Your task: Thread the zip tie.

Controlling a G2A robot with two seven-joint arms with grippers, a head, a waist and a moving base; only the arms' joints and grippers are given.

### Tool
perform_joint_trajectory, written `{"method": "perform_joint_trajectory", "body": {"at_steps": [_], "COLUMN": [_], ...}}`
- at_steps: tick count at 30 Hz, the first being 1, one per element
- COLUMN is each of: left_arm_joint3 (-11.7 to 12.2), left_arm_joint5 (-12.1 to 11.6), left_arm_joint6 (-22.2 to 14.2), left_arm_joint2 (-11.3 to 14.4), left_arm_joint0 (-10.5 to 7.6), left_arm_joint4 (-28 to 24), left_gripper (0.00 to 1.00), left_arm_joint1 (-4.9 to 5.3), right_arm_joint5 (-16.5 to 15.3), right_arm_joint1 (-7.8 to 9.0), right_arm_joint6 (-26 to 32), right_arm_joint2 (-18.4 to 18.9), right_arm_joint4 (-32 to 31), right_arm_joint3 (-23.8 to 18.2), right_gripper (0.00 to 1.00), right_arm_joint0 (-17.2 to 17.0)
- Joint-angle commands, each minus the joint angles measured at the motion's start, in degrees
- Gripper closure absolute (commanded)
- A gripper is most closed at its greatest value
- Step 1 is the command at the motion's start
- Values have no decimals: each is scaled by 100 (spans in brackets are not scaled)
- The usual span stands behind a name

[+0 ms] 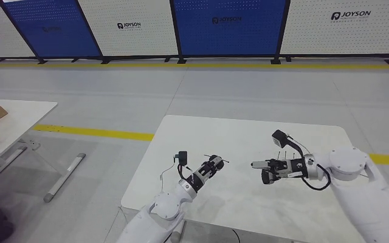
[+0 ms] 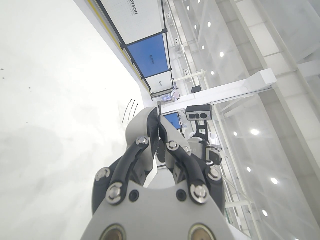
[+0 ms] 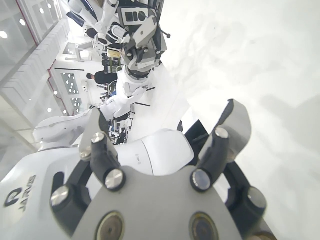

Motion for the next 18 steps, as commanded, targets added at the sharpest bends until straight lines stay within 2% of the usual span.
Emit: {"method": "perform_joint_trajectory", "body": {"at_steps": [1, 3, 6, 7, 10, 11, 18], "left_arm_joint3": [0, 0, 0, 0, 0, 0, 0], "left_arm_joint5": [0, 0, 0, 0, 0, 0, 0], "left_arm_joint6": [0, 0, 0, 0, 0, 0, 0], "left_arm_joint2": [0, 0, 0, 0, 0, 0, 0], "left_arm_joint0": [0, 0, 0, 0, 0, 0, 0], "left_arm_joint4": [0, 0, 0, 0, 0, 0, 0], "left_gripper": [100, 100, 100, 100, 100, 100, 100], "left_arm_joint1": [0, 0, 0, 0, 0, 0, 0], "right_arm_joint5": [74, 246, 886, 987, 1163, 1242, 1242], "right_arm_joint1": [180, 324, 501, 506, 457, 432, 432], "right_arm_joint6": [-18, -18, -18, -18, -359, -459, -459], "right_arm_joint2": [13, -31, -276, -341, -602, -670, -670], "right_arm_joint4": [-134, -344, -1260, -1456, -2060, -2119, -2119], "right_arm_joint3": [84, 94, 164, 161, 280, 303, 303], "right_gripper": [0, 0, 0, 0, 0, 0, 0], "right_arm_joint0": [180, 335, 770, 885, 1135, 1168, 1168]}}
